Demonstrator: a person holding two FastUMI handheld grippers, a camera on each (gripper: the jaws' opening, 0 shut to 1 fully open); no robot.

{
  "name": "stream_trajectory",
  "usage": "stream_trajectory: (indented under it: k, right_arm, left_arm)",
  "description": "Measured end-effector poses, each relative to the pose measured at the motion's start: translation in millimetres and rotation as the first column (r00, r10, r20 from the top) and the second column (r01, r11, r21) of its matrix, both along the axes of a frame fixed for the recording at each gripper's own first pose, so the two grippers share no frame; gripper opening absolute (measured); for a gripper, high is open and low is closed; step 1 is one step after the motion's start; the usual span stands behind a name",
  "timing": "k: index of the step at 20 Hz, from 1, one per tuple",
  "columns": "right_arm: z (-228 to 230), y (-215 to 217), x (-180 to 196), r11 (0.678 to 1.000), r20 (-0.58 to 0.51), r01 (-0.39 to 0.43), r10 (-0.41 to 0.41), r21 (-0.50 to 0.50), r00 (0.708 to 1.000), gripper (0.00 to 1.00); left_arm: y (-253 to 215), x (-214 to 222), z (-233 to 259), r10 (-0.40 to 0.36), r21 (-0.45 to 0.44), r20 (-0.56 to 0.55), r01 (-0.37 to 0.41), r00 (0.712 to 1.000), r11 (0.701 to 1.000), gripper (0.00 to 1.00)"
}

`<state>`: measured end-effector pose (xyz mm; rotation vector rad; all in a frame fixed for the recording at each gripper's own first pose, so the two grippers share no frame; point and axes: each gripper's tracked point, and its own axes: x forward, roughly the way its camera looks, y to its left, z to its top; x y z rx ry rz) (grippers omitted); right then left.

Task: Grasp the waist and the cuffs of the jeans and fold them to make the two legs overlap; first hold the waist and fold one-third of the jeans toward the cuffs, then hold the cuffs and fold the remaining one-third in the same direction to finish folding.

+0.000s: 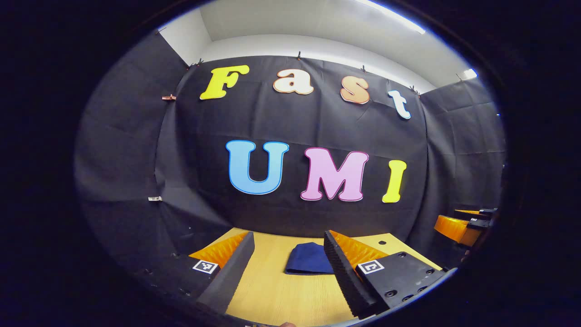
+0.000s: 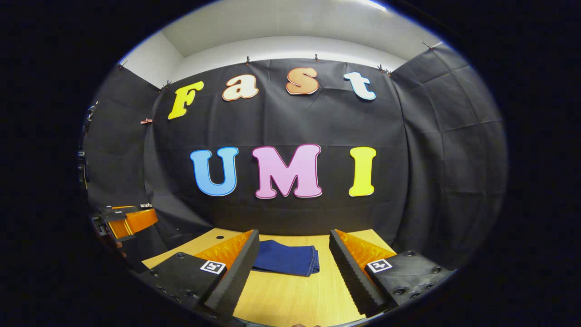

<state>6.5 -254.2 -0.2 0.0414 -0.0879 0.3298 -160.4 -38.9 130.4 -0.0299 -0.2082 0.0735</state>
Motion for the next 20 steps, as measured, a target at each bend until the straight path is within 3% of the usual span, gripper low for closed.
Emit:
stream_trajectory:
  k: [1,3,9,10,20]
  right_arm:
    - [2.8,1.2,-3.8,1.0,0.014,-0.013,0.013,-0.001,1.0,0.96]
    - [10.6,-8.7,7.1,1.0,0.058,0.02,-0.02,-0.008,0.998,0.96]
    - [11.5,0.3,6.5,1.0,0.053,-0.009,0.008,0.01,0.999,0.96]
    - [12.2,1.6,6.1,1.0,0.054,-0.011,0.01,0.014,0.998,1.0]
    - [0.0,24.5,-5.4,0.998,0.041,-0.061,0.062,-0.031,0.997,0.96]
  left_arm:
    - [4.6,-3.2,3.0,0.026,0.001,0.01,-0.026,1.0,1.0,0.96]
    - [-6.1,-10.8,16.0,0.004,-0.006,0.063,-0.004,0.998,1.0,0.96]
    - [-4.9,-10.5,-2.8,0.004,-0.008,0.0,-0.004,1.0,1.0,0.96]
    - [-4.1,-11.9,-2.3,0.006,-0.006,0.001,-0.006,1.0,1.0,0.96]
    - [0.6,-18.1,-13.9,0.013,-0.015,-0.015,-0.013,1.0,1.0,0.96]
